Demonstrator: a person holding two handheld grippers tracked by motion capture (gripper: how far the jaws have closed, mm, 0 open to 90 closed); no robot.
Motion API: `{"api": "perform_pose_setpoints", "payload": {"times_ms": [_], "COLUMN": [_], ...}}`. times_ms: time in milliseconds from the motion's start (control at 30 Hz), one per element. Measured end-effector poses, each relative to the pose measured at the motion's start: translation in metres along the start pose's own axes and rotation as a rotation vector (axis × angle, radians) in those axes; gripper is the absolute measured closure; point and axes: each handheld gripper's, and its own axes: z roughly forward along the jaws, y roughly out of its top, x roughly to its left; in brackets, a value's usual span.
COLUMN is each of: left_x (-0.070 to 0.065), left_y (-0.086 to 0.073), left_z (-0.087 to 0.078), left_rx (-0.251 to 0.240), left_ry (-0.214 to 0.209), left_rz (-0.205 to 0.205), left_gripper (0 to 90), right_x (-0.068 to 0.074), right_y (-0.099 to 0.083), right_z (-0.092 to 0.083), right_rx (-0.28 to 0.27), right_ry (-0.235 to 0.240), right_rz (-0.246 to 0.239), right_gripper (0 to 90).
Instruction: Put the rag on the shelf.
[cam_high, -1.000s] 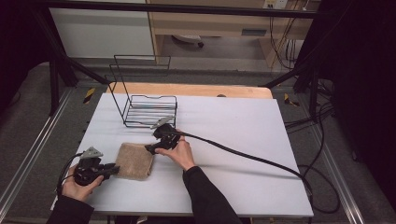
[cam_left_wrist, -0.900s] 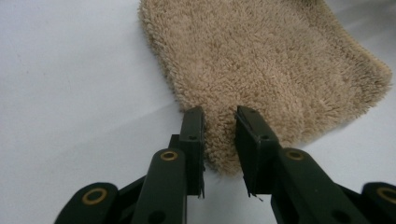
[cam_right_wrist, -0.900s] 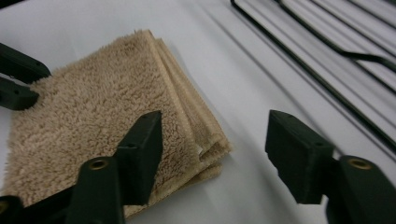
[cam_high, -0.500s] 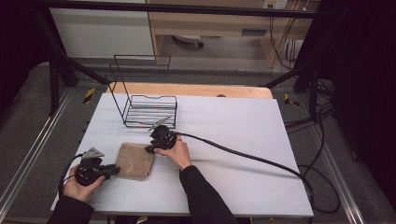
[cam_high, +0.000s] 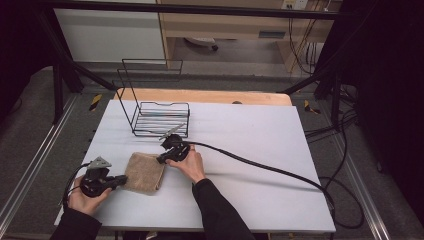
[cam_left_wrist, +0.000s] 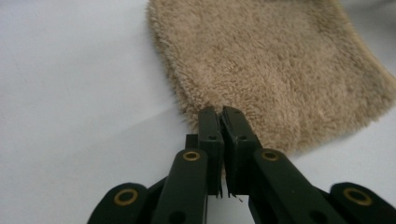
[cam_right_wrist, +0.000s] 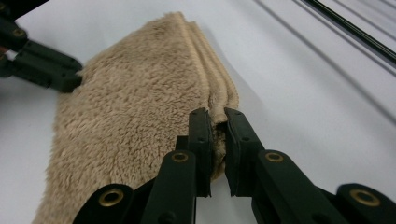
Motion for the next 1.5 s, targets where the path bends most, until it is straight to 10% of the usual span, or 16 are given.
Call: {"api": "perform_pose_setpoints", "payload": {"times_ms": [633,767,1067,1500], "left_x": [-0.020,-0.023,-0.020,-0.006], "left_y": [0.047,0.042,0.037,0.024], "left_z": [0.041,0.041,0.041,0.019], "left_rx": [0.001,-0.016,-0.031,-0.087], "left_ry": [-0.022,-0.022,-0.025,-0.017], "left_rz": [0.066,0.081,0.067,-0.018], "left_gripper": [86.9,86.3,75.4,37.0], "right_x": [0.032,0.026,-0.003,-0.028], "right_y": [-0.065,-0.076,-0.048,-0.010], "right_z": [-0.057,-0.053,-0.058,-0.012], "right_rx": [-0.126,-0.109,-0.218,-0.108], "right_ry": [-0.224,-0.232,-0.173,-0.118], "right_rz": [0.206,0.191,0.112,0.061], "right_gripper": [81.3,68.7,42.4,46.0]}}
